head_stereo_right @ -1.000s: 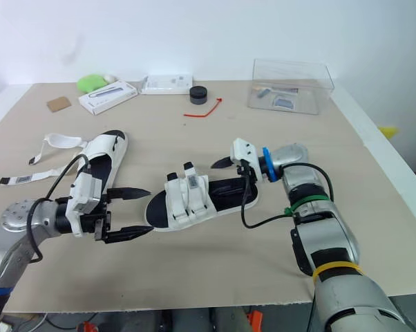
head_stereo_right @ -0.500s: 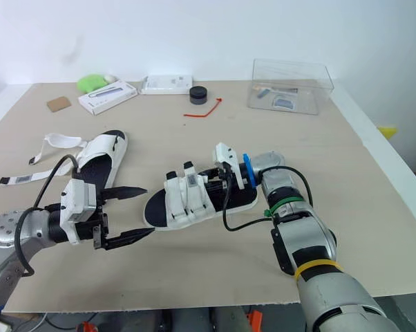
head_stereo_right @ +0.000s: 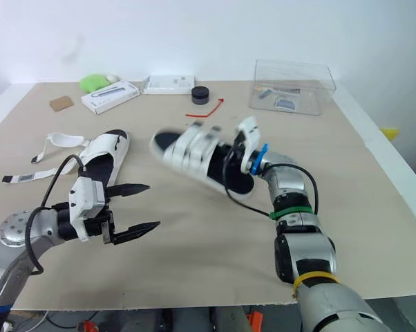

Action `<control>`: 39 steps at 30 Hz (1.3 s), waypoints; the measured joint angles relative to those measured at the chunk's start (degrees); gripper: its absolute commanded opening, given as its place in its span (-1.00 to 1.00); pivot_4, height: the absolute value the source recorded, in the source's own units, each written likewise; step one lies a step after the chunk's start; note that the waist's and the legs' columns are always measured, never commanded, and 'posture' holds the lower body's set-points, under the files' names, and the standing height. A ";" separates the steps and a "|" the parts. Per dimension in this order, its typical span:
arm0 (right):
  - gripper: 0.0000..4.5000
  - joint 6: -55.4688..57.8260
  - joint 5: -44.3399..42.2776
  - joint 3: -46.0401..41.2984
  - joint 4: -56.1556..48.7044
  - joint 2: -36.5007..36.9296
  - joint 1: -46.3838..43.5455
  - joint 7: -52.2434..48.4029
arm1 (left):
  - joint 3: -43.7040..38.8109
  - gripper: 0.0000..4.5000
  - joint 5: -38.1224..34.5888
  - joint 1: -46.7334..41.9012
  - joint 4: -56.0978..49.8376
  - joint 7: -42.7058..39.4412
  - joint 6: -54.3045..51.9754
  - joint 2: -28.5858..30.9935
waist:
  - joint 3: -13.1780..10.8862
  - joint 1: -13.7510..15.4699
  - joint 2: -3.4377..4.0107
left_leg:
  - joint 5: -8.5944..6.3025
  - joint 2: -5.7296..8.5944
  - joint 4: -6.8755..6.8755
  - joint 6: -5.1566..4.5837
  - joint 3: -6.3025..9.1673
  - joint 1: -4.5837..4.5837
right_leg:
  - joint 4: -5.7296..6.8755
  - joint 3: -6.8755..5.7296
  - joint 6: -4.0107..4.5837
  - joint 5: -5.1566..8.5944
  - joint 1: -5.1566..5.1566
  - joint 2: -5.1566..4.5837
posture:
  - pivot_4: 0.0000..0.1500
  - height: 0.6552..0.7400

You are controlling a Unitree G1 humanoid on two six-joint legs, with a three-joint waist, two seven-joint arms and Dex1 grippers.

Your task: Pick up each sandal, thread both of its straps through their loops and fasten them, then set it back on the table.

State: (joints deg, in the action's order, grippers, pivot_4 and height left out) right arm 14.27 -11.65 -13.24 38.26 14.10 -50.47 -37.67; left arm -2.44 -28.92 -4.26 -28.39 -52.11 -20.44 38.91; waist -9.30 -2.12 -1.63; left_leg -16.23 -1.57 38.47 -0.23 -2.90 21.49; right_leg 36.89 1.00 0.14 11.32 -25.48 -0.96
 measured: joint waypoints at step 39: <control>0.38 23.18 2.13 1.03 -30.16 -7.96 13.06 39.22 | 8.90 1.00 8.72 -5.91 8.08 -0.36 5.67 -4.75 | 0.01 -0.47 -0.01 | 0.00 -0.04 0.00 0.04 -0.04 -0.02 | 0.03 0.16 -0.12 0.07 -0.03 0.41 | 1.00 1.00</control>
State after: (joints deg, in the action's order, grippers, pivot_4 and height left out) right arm 37.45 -9.52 -12.21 8.11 6.14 -37.42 1.55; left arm 6.45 -20.21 -10.17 -20.31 -52.47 -14.77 34.16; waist -9.29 -2.59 -1.63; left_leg -16.23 -1.61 38.47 -0.19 -2.94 21.47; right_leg 36.92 1.16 0.02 11.40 -25.50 -0.55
